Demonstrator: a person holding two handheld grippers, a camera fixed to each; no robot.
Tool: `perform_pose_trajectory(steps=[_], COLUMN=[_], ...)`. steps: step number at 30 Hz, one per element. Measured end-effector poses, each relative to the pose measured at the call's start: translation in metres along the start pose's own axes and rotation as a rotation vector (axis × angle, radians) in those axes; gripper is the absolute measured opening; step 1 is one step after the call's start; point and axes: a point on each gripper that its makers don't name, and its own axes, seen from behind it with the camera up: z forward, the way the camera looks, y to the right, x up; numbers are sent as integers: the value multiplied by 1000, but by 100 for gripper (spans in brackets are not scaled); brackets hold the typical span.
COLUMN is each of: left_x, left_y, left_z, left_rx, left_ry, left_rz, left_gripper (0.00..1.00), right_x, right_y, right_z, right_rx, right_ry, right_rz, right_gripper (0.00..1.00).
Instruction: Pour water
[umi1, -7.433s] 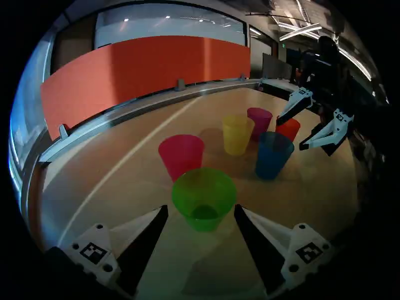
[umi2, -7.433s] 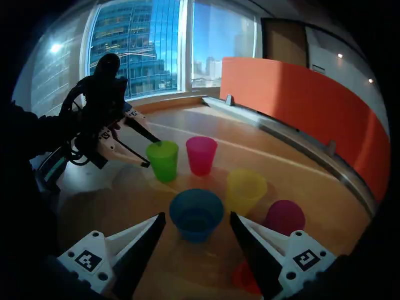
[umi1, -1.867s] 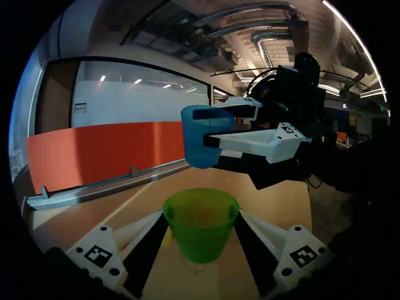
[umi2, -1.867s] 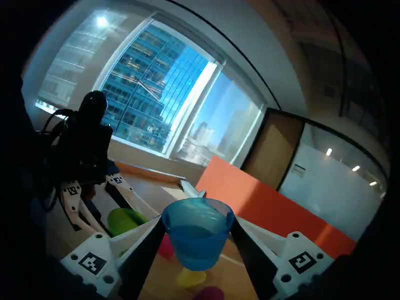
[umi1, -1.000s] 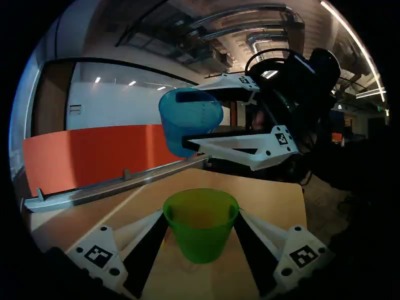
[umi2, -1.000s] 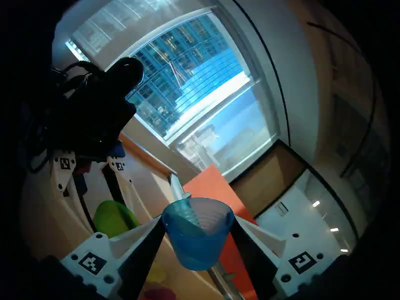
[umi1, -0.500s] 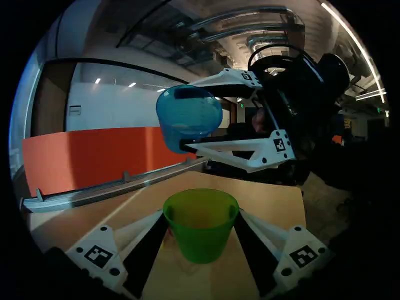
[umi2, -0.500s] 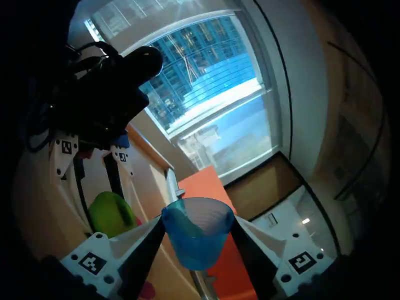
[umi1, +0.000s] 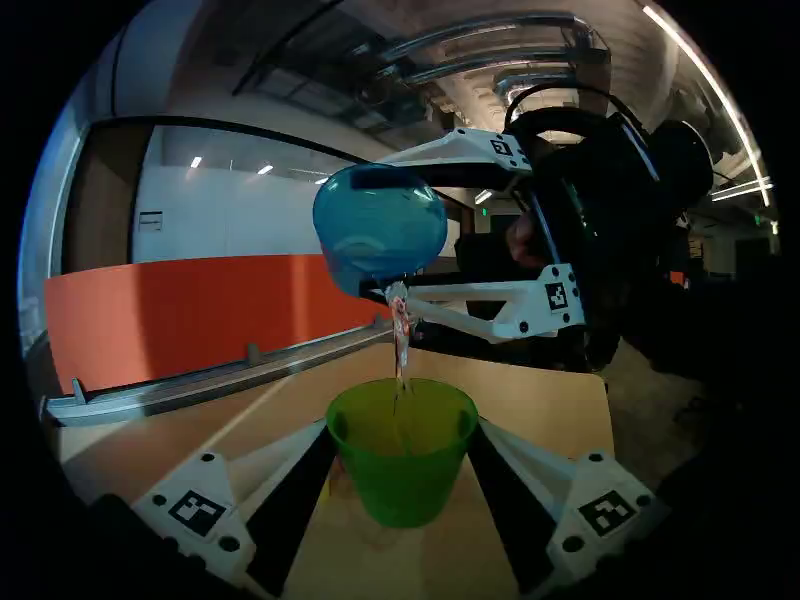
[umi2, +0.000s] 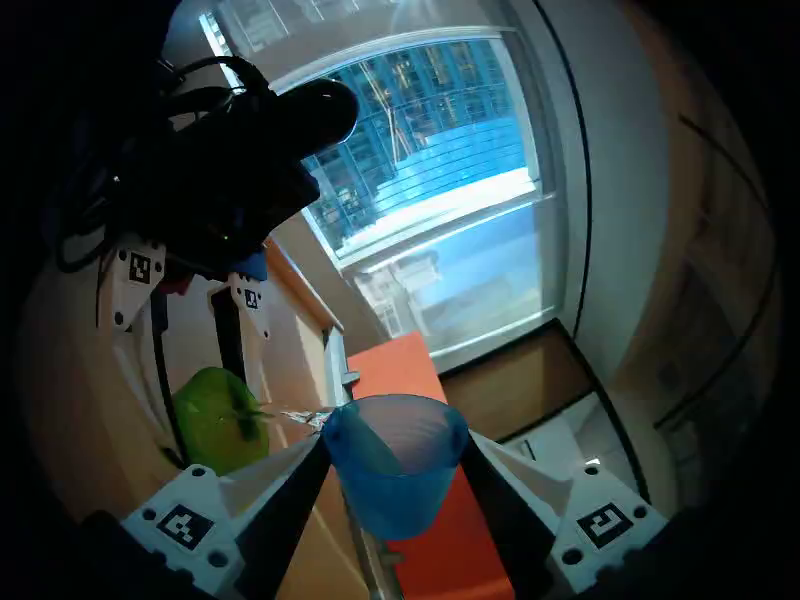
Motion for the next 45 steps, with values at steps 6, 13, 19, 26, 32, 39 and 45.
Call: perform_pose_trajectory(steps=[6,13,19,26,32,39,45], left_x=[-1,-2,-3,-3,-3,-1,0], left_y=[-1,-5,-6,-5,-5,-5,-5], left_z=[0,1,1,0,1,2,2], left_rx=[2,7,7,2,3,2,4], left_ry=[-2,-5,-7,-5,-7,-7,-5], left_rz=[0,-2,-2,-6,-1,4,5], left_gripper=[87,87,86,86,86,86,86], right_x=[2,1,2,2,5,6,6], right_y=[2,6,11,16,17,21,25], right_z=[1,4,5,7,8,9,9], right_rx=[-9,-15,-24,-38,-43,-52,-61], right_ry=[5,-1,-3,-6,-2,-3,-8], right_rz=[-43,-84,-122,-161,-186,-218,-248], right_gripper=[90,90,90,90,90,90,90])
